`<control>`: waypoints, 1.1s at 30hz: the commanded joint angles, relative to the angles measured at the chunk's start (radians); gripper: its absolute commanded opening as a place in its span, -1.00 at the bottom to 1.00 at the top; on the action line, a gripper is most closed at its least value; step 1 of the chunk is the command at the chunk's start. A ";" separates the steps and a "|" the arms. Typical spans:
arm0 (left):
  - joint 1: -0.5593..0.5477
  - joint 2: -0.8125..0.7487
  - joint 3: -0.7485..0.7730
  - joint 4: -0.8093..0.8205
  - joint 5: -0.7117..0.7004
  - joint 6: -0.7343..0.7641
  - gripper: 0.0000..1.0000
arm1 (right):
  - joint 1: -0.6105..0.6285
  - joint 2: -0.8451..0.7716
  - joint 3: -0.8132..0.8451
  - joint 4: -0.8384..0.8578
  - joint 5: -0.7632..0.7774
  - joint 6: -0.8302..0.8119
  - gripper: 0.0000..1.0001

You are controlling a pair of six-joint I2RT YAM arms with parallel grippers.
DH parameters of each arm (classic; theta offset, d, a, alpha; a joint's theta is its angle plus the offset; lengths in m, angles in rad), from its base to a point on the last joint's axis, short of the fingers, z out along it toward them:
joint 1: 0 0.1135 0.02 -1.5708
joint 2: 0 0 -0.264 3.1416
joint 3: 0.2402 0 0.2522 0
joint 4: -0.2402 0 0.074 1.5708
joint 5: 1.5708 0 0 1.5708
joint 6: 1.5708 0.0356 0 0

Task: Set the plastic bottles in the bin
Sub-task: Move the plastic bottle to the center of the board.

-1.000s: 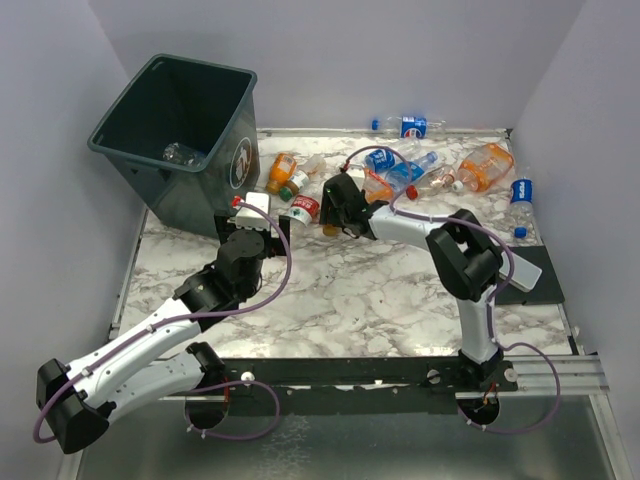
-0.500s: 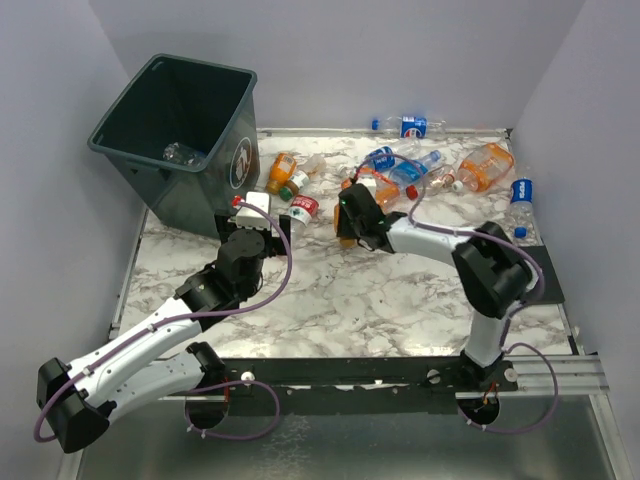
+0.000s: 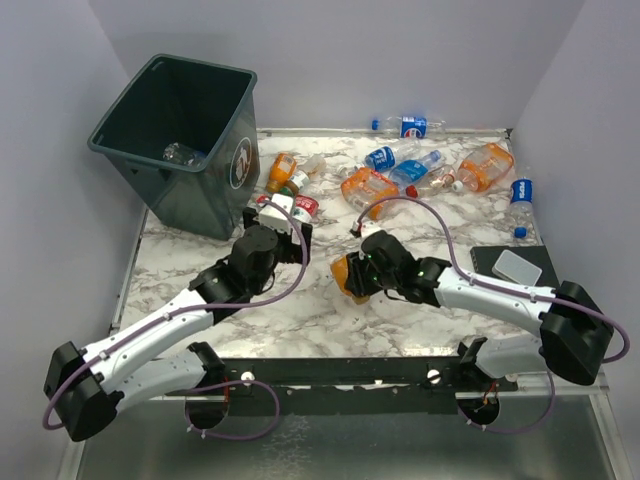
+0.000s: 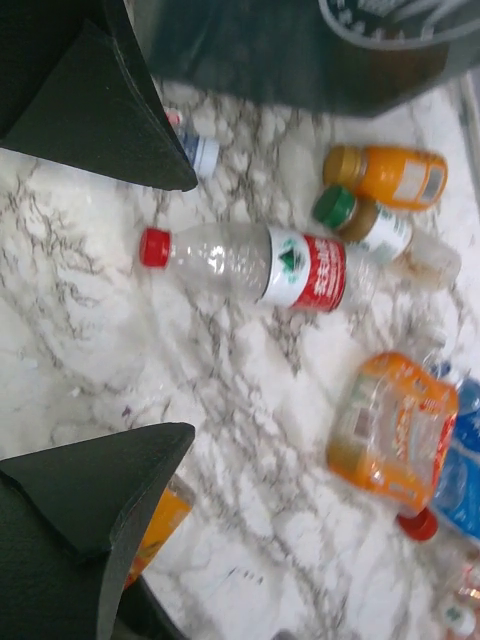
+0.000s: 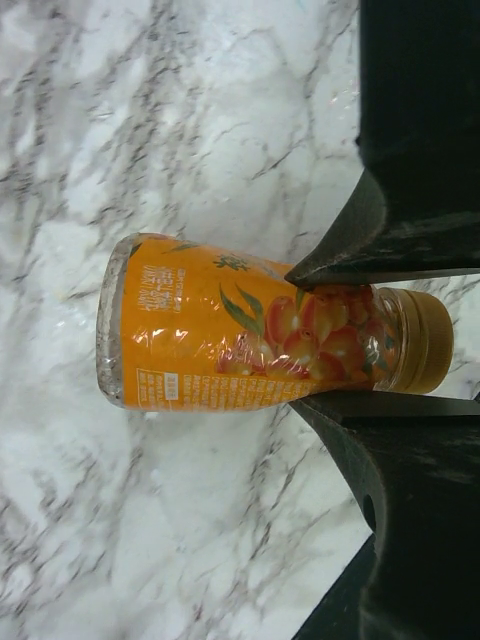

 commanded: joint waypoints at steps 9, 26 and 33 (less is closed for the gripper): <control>0.000 0.346 0.109 0.036 0.404 -0.301 0.98 | -0.001 0.025 -0.123 -0.076 -0.022 0.110 0.10; 0.000 0.521 0.252 0.048 0.341 -0.313 0.89 | 0.000 -0.333 -0.202 -0.112 -0.238 0.192 0.13; 0.000 0.640 0.333 0.075 0.419 -0.345 0.49 | 0.023 -0.332 -0.288 -0.030 -0.281 0.221 -0.34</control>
